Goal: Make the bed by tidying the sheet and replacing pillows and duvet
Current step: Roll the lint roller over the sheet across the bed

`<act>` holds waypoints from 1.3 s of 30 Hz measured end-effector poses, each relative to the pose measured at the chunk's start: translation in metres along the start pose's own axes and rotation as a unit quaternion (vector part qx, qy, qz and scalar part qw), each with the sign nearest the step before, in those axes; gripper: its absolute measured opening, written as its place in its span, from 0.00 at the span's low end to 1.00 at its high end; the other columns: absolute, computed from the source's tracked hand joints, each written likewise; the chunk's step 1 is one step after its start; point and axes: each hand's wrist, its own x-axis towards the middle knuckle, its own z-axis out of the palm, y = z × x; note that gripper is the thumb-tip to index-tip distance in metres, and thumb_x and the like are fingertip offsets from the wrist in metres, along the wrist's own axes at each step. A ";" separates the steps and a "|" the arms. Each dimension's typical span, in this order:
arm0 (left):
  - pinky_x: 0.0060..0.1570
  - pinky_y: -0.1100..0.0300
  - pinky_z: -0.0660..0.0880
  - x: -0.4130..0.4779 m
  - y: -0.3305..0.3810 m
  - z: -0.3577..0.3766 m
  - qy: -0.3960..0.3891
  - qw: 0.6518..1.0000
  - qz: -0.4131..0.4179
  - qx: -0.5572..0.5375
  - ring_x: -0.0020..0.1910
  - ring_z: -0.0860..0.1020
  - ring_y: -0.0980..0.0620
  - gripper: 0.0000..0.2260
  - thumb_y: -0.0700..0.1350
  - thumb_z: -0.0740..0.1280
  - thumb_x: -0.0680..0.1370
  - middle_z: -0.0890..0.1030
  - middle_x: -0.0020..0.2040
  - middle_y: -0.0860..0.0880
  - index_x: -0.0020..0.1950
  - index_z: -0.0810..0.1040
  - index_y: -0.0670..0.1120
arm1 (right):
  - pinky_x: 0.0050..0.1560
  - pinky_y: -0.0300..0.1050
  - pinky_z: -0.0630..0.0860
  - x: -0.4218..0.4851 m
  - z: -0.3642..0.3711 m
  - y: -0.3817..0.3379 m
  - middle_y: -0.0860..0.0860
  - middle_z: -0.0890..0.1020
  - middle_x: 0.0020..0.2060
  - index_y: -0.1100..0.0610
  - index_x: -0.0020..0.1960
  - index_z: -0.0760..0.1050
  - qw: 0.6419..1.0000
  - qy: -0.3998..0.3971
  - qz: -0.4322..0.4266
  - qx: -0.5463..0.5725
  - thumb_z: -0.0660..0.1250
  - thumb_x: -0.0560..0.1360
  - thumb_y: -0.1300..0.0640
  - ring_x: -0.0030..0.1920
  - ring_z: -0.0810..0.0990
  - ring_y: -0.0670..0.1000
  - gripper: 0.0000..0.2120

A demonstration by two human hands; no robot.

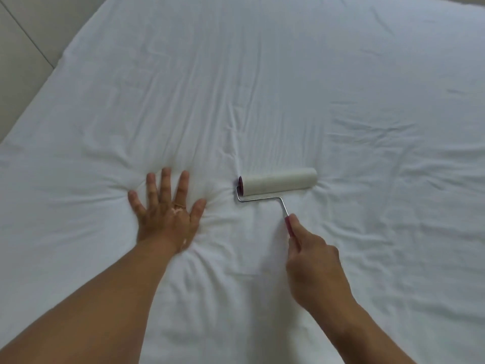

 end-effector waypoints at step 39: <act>0.76 0.38 0.37 -0.194 0.019 0.039 0.023 0.998 0.048 0.033 0.81 0.36 0.50 0.32 0.68 0.35 0.79 0.36 0.82 0.52 0.81 0.36 0.59 | 0.42 0.47 0.66 -0.058 0.017 0.029 0.56 0.80 0.53 0.50 0.77 0.62 0.997 -0.052 -0.053 -0.004 0.50 0.81 0.60 0.52 0.75 0.60 0.24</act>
